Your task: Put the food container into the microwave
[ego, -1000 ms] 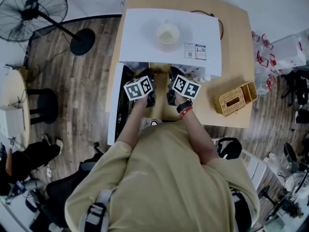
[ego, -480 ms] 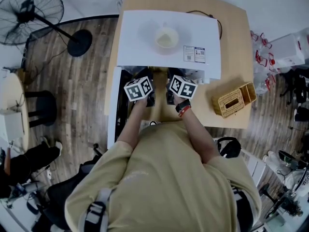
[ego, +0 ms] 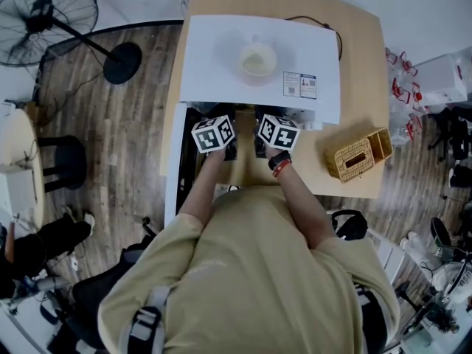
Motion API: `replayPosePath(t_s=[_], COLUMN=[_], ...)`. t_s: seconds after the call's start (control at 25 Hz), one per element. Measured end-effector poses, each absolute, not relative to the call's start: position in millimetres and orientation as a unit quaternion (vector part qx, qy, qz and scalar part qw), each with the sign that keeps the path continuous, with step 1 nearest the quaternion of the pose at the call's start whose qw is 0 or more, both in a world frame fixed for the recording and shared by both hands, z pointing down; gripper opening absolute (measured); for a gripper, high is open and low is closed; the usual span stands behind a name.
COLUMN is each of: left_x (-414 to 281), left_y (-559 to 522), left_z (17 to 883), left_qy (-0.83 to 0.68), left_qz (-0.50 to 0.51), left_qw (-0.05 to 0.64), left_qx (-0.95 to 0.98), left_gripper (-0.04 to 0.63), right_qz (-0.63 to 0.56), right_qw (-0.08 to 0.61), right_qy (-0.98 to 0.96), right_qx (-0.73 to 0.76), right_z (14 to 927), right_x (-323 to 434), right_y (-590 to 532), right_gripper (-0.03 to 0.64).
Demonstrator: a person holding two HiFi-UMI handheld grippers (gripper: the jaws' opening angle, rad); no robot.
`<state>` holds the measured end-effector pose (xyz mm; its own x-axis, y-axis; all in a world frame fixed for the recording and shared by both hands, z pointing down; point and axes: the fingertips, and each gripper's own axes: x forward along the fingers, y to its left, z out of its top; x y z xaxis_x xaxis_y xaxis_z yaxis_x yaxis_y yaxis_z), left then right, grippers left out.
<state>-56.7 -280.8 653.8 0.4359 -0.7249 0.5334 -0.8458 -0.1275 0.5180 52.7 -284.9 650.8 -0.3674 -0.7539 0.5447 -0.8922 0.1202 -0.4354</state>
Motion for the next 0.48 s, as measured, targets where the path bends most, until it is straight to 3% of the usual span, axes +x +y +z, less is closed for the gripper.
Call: replayPosePath(t_s=[0.2, 0.48], left_x=[-55, -58], left_y=[-286, -284], left_z=[648, 643], left_qy=[-0.527, -0.531], left_qz=[0.078, 0.079], left_qw=[0.374, 0.358], left_qx=[0.759, 0.764], left_gripper=[0.064, 0.081], right_qz=[0.332, 0.327], right_qw=[0.097, 0.094], right_qy=[-0.761, -0.762], right_qx=[0.549, 0.551], right_z=[645, 642], right_x=[48, 53], right_y=[-289, -285], right_gripper=[0.153, 0.161])
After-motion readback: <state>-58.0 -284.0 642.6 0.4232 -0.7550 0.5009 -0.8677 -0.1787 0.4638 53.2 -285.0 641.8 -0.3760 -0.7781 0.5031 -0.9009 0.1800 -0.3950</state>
